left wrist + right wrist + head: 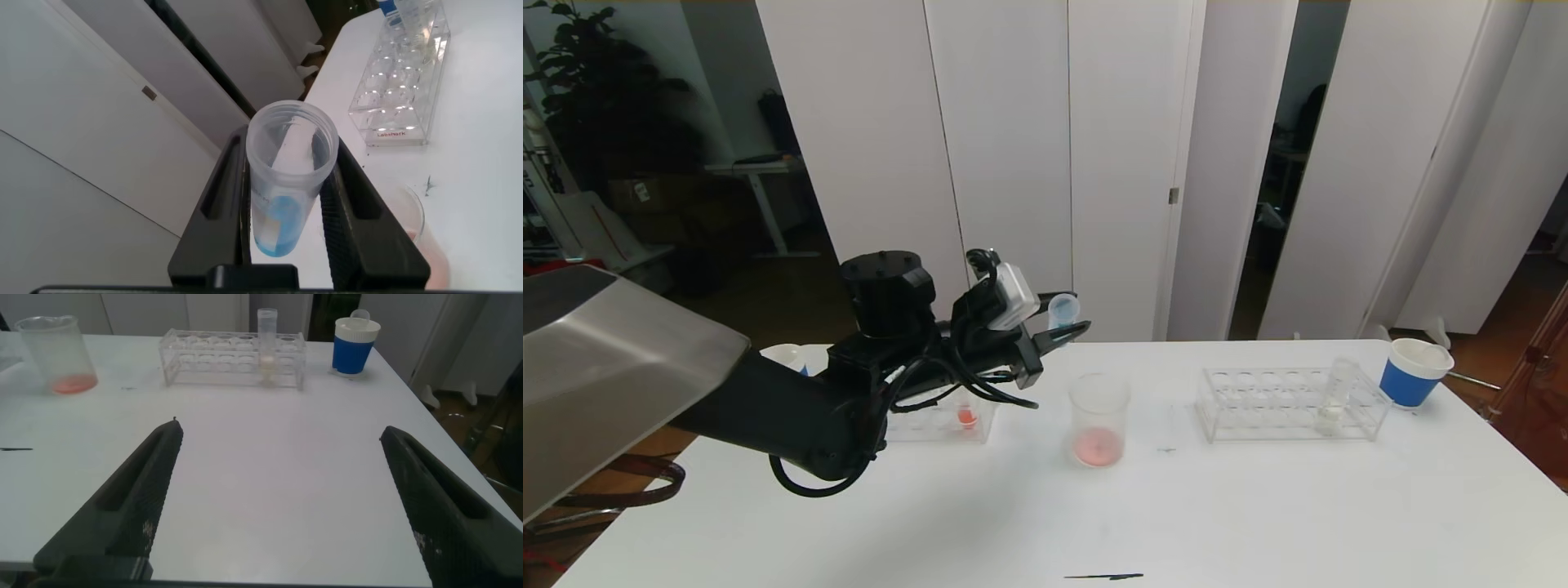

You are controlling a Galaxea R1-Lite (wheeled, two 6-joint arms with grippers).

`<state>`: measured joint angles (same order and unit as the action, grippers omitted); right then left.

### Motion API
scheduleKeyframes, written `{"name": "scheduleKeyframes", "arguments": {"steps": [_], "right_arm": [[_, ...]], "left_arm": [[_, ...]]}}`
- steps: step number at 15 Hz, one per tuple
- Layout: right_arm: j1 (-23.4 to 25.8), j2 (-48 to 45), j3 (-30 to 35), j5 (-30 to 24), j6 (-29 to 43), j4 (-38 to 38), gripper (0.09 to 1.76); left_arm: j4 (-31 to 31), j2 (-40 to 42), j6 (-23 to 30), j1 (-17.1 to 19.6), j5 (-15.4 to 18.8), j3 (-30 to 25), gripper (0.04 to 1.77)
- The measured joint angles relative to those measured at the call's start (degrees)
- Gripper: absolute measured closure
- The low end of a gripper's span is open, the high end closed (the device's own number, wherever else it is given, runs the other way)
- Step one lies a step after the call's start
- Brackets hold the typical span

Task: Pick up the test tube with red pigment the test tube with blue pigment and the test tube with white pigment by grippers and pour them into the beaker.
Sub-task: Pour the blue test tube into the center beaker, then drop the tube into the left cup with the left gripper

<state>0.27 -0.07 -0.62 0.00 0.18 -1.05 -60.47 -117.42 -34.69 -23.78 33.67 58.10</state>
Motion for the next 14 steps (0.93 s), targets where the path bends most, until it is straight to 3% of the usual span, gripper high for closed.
{"name": "scheduleKeyframes", "arguments": {"steps": [6, 14], "right_arm": [[-0.02, 0.00, 0.00, 0.00, 0.00, 0.00, 0.12], [0.00, 0.00, 0.00, 0.00, -0.02, 0.01, 0.12]], "left_arm": [[-7.01, -8.19, -11.86, -0.94, -0.49, 3.61, 1.24], [-13.15, -13.67, -23.15, 0.44, -1.06, 4.94, 1.24]]}}
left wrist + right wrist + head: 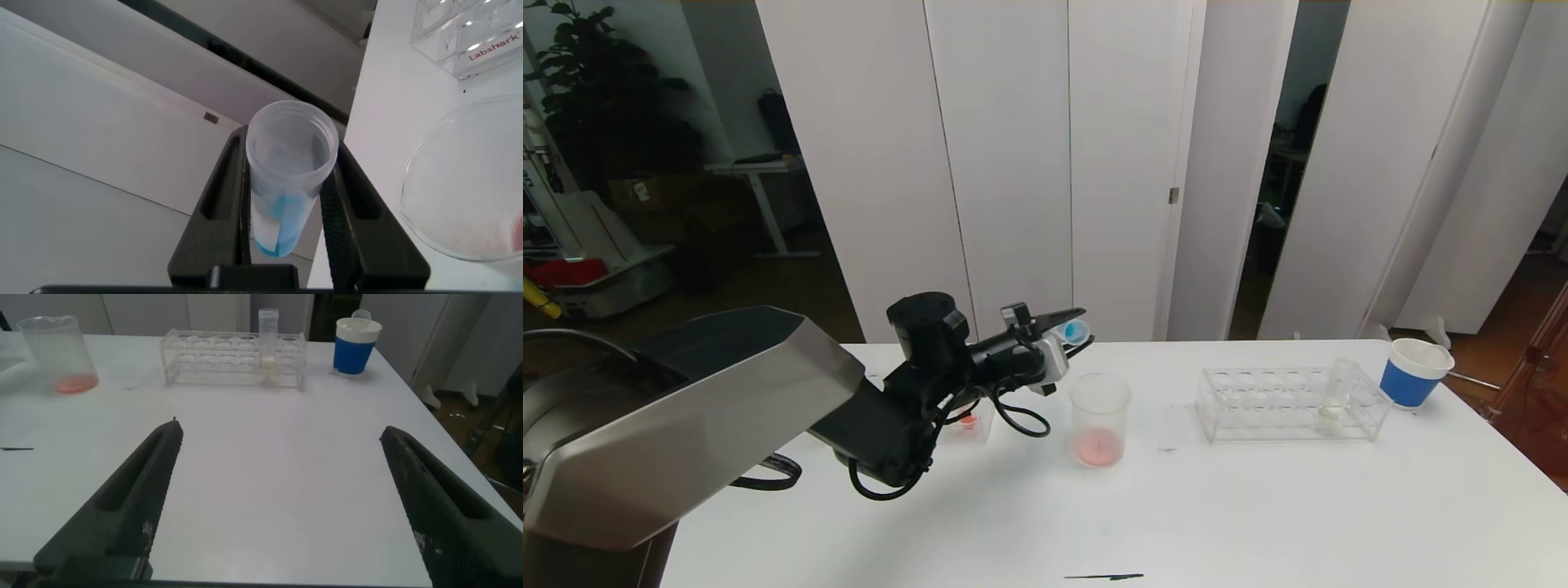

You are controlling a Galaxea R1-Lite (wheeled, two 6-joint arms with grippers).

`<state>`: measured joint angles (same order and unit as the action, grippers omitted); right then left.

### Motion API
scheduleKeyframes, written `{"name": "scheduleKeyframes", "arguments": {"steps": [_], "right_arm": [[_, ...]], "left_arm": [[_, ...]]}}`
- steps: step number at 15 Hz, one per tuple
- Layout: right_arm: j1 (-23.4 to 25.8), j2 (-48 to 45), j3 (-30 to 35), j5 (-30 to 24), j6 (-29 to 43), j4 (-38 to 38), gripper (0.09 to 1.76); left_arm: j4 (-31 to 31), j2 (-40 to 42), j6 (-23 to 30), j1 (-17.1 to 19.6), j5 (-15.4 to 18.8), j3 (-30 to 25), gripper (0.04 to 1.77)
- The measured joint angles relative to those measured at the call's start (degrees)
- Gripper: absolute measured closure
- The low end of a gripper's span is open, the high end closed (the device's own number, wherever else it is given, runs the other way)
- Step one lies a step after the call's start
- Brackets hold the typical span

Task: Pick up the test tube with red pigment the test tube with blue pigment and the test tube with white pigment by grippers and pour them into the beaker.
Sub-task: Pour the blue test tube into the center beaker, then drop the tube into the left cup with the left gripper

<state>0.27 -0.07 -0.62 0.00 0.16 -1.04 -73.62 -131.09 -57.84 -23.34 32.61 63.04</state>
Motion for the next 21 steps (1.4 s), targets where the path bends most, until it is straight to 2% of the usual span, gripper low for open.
{"name": "scheduleKeyframes", "arguments": {"steps": [4, 11, 14, 21], "right_arm": [[0.00, 0.00, 0.00, 0.00, 0.02, -0.01, 0.12], [0.00, 0.00, 0.00, 0.00, 0.00, 0.00, 0.12], [0.00, 0.00, 0.00, 0.00, 0.00, -0.01, 0.12], [-0.02, 0.00, 0.00, 0.00, 0.02, 0.00, 0.12]], "left_arm": [[-2.65, -1.52, -5.96, 0.30, -0.15, 0.05, 1.24], [-6.64, -3.10, -11.47, 0.33, -0.48, -0.80, 1.24], [-8.39, -3.43, -15.25, 0.15, -2.73, -1.16, 1.24], [-9.16, -3.86, -18.86, -0.11, -4.97, -1.27, 1.24]]}}
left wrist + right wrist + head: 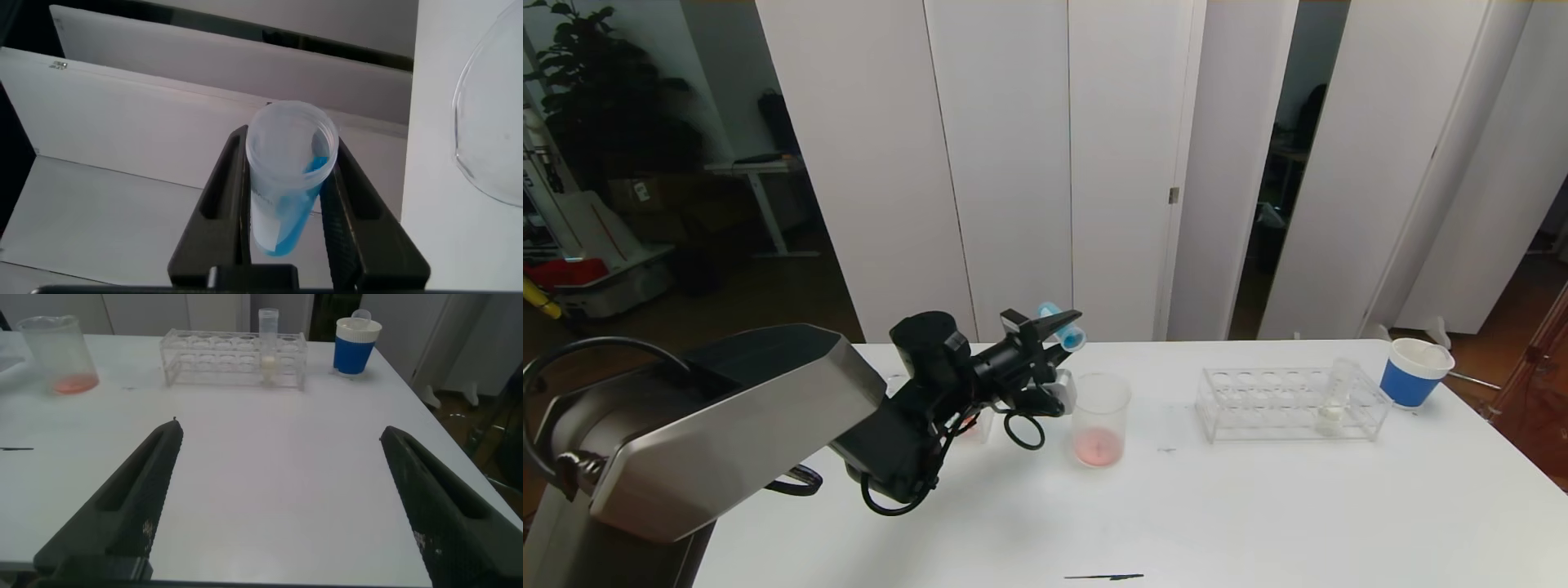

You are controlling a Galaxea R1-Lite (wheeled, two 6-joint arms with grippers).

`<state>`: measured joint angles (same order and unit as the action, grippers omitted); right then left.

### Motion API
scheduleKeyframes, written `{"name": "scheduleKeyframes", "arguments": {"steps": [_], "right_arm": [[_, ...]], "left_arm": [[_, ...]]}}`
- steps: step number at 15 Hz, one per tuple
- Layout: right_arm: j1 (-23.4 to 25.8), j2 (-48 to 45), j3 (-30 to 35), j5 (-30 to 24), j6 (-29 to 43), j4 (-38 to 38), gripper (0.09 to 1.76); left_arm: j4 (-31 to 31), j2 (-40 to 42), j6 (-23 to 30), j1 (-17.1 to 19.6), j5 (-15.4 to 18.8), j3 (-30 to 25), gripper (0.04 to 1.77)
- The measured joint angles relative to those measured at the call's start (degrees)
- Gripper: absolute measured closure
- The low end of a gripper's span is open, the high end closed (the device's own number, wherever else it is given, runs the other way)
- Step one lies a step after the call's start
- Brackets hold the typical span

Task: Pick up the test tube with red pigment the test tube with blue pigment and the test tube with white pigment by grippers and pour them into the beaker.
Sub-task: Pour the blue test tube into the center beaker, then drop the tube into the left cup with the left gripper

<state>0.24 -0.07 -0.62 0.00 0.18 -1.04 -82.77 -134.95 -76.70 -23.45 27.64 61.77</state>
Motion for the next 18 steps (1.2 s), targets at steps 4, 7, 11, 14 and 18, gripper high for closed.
{"name": "scheduleKeyframes", "arguments": {"steps": [4, 7, 11, 14, 18], "right_arm": [[0.02, 0.00, 0.00, 0.00, 0.00, -0.01, 0.12], [0.02, 0.00, 0.00, 0.00, -0.02, -0.01, 0.12], [0.02, 0.00, 0.00, 0.00, 0.00, -0.01, 0.12], [0.02, 0.00, 0.00, 0.00, 0.00, -0.01, 0.12], [0.02, 0.00, 0.00, 0.00, 0.00, -0.01, 0.12]], "left_arm": [[-0.49, -0.20, -1.13, -0.13, -0.11, 0.38, 1.24], [-0.49, -0.22, -2.43, -0.77, -0.11, 0.88, 1.24], [-0.50, -0.22, -3.19, -1.21, -0.16, 1.10, 1.24], [-0.50, -0.20, -3.91, -1.51, -0.22, 1.51, 1.24], [-0.57, -0.17, -5.35, -1.77, -0.77, 2.06, 1.24]]}}
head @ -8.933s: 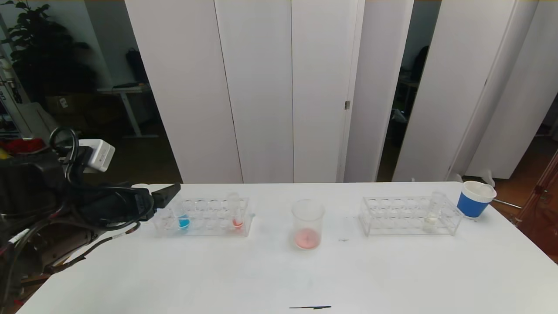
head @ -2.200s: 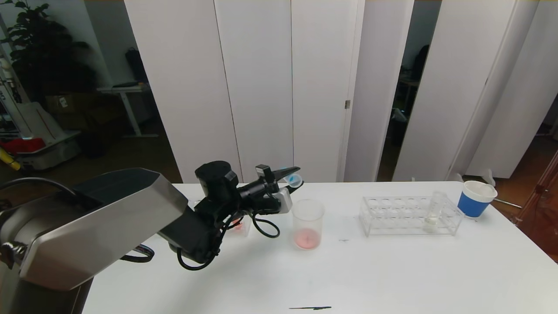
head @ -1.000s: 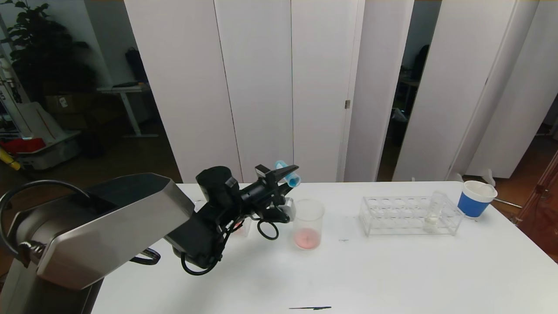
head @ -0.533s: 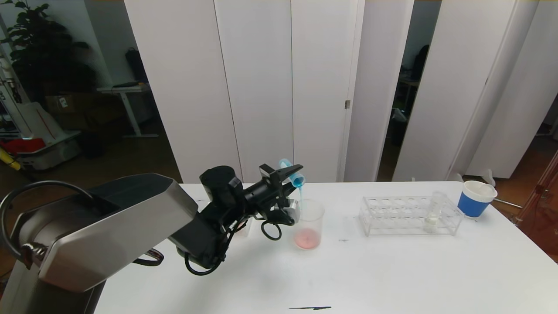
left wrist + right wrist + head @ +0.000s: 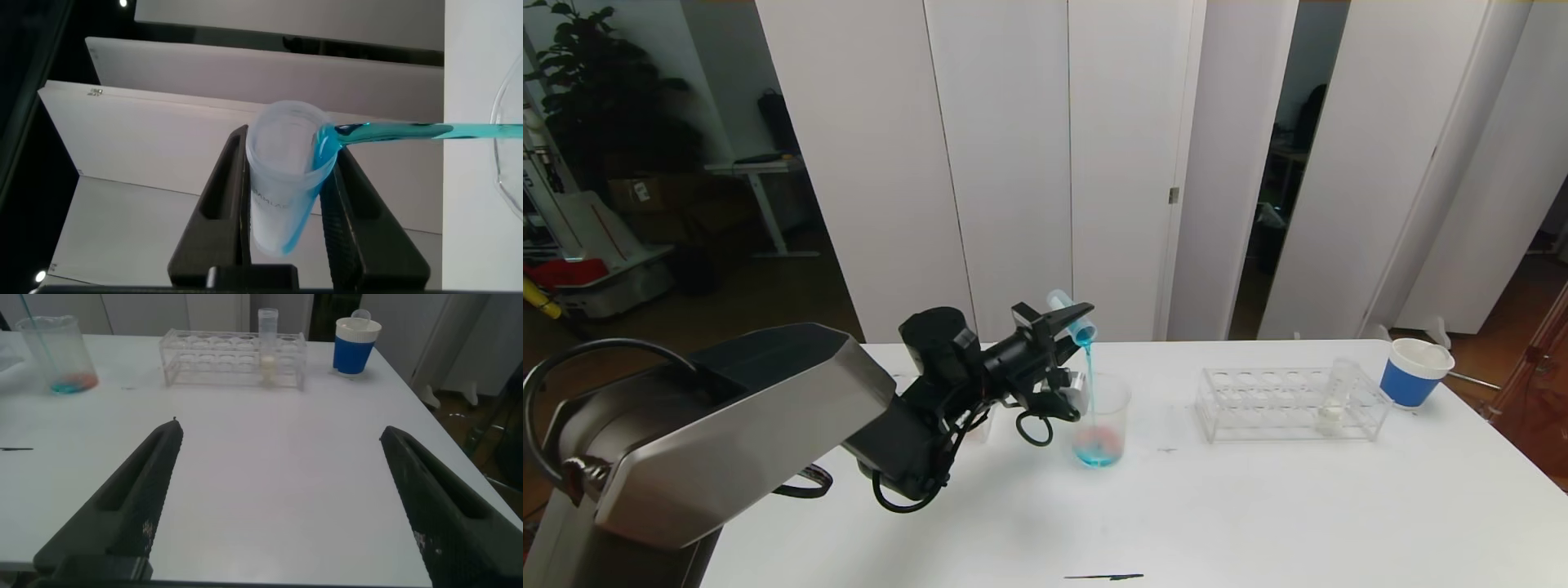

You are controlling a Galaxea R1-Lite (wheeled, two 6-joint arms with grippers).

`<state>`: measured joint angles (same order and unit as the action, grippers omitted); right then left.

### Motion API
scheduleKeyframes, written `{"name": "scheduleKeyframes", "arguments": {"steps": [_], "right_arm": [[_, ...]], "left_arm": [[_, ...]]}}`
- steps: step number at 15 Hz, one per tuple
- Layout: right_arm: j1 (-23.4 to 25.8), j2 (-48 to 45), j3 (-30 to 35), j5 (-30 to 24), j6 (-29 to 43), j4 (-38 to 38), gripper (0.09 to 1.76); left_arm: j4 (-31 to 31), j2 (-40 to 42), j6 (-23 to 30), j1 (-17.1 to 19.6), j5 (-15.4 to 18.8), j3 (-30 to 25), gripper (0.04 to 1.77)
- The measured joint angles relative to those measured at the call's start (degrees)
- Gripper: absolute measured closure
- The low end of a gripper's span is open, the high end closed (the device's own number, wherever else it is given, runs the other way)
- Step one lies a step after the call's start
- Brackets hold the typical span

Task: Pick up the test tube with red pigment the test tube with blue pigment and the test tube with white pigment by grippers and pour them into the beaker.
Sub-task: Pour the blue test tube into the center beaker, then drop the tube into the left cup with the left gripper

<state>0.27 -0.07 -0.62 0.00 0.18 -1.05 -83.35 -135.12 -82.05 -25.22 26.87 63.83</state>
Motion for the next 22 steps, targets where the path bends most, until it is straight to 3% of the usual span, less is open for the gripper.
{"name": "scheduleKeyframes", "arguments": {"steps": [7, 22], "right_arm": [[0.00, 0.00, 0.00, 0.00, -0.02, 0.00, 0.12], [0.00, 0.00, 0.00, 0.00, 0.00, 0.01, 0.12]], "left_arm": [[0.02, -0.77, -1.16, -1.23, -1.29, 2.16, 1.24], [-1.66, -2.04, -1.90, -0.07, -1.77, 3.28, 1.24]]}}
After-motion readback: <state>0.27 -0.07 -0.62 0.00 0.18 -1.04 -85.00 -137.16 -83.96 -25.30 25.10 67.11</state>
